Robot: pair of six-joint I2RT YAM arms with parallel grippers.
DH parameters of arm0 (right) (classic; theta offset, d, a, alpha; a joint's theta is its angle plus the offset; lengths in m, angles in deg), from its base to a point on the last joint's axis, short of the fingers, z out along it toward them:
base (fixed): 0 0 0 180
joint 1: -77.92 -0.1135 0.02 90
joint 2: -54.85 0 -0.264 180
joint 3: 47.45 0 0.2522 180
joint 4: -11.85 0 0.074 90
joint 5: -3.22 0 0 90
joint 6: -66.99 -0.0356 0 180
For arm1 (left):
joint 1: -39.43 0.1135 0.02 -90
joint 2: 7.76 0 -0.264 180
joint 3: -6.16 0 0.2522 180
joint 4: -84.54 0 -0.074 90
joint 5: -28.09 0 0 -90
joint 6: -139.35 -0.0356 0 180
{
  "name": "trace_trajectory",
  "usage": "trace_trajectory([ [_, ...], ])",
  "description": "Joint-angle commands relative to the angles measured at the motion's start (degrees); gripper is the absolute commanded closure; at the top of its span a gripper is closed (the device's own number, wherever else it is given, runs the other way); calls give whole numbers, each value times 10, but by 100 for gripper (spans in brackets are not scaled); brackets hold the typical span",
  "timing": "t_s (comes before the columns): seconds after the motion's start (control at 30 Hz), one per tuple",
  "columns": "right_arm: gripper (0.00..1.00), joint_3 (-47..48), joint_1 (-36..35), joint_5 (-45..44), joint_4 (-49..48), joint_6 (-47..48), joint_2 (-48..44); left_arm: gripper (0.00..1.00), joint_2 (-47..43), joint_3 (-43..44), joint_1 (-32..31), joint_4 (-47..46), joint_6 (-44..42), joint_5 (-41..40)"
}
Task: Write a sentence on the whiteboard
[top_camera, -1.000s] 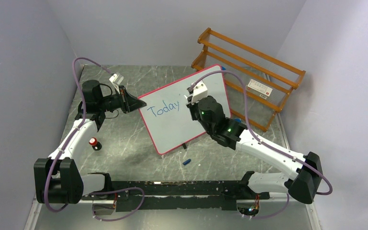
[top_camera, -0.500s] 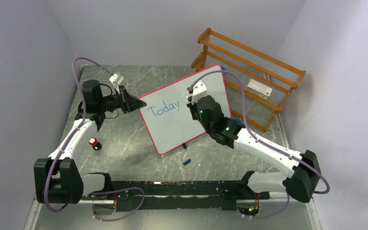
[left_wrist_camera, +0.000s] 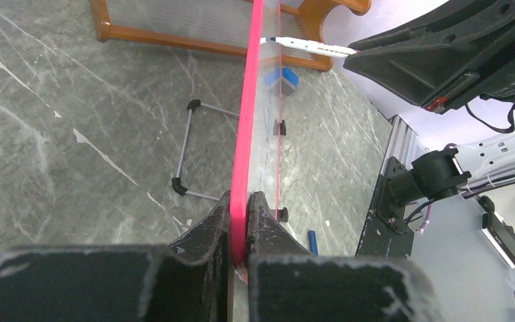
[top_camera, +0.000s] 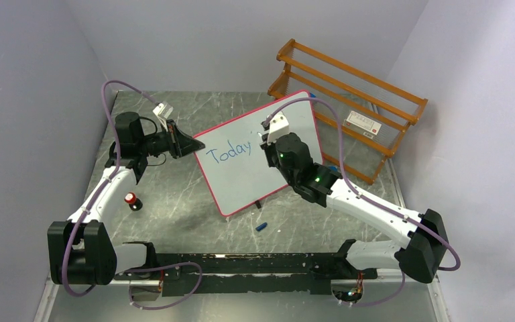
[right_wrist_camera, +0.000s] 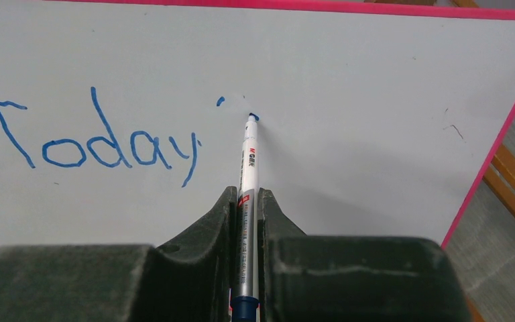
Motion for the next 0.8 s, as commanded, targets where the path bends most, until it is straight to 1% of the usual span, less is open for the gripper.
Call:
trace_trajectory([
  [0.0, 100, 5, 5, 21, -16, -1, 7, 95, 18, -16, -21, 56, -78, -30],
  [0.47, 100, -7, 4, 32, 18, -2, -9, 95, 19, -15, -21, 56, -79, -32],
  [0.57, 100, -10, 5, 36, 28, -18, -15, 95, 18, -14, -21, 56, -79, -32],
  [0.77, 100, -18, 4, 28, 41, -20, -20, 95, 19, -15, -21, 56, -78, -31],
])
